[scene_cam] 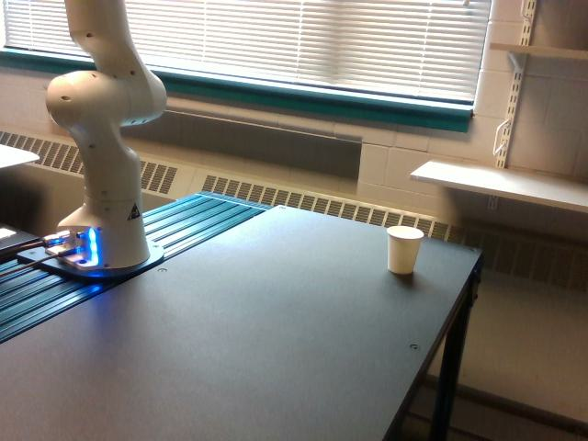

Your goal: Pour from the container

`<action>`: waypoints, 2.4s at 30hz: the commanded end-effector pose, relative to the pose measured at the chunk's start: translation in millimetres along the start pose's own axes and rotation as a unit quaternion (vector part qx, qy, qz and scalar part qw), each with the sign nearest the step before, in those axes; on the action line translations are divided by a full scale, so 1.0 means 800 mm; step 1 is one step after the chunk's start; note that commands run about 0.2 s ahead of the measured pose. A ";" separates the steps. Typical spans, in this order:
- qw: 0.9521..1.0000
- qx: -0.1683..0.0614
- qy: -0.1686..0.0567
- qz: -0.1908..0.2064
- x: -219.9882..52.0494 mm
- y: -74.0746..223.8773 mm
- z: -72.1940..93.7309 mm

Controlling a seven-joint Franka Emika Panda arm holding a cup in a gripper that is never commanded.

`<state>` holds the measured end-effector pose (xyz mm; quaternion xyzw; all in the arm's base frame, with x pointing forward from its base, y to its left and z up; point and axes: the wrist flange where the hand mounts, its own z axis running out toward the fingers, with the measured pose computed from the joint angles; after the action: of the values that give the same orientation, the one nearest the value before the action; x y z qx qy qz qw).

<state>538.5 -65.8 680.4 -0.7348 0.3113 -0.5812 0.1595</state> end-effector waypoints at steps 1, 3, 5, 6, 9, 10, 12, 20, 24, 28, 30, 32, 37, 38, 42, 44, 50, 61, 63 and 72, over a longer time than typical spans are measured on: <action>0.999 -0.046 -0.009 0.027 0.034 0.036 -0.011; 0.998 -0.059 -0.020 0.027 0.030 0.035 -0.009; 0.995 -0.071 -0.043 0.051 0.026 0.046 -0.003; 0.995 -0.075 -0.054 0.033 0.021 0.051 0.001; 0.991 -0.093 -0.080 0.048 0.006 0.049 0.004; 0.990 -0.096 -0.089 0.057 0.001 0.049 0.006; 0.984 -0.105 -0.128 0.070 -0.022 0.064 0.014; 0.960 -0.164 -0.211 0.082 -0.122 0.063 0.019; 0.950 -0.180 -0.242 0.077 -0.171 0.058 0.018; 0.943 -0.183 -0.268 0.072 -0.216 0.046 0.016; 0.939 -0.186 -0.282 0.061 -0.237 0.039 0.016; 0.936 -0.189 -0.293 0.050 -0.256 0.032 0.015; 0.926 -0.198 -0.319 0.036 -0.302 0.031 0.011; 0.924 -0.200 -0.325 0.029 -0.311 0.033 0.009; 0.915 -0.214 -0.342 0.019 -0.347 0.040 -0.002; 0.910 -0.218 -0.354 0.010 -0.365 0.044 -0.009; 0.890 -0.237 -0.390 0.000 -0.415 0.059 -0.030; 0.862 -0.246 -0.443 -0.004 -0.482 0.068 -0.057; 0.856 -0.247 -0.454 -0.013 -0.496 0.064 -0.058; 0.823 -0.251 -0.506 -0.048 -0.578 0.043 -0.042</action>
<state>438.2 178.5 342.1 -0.9423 0.3181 -0.0658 0.0812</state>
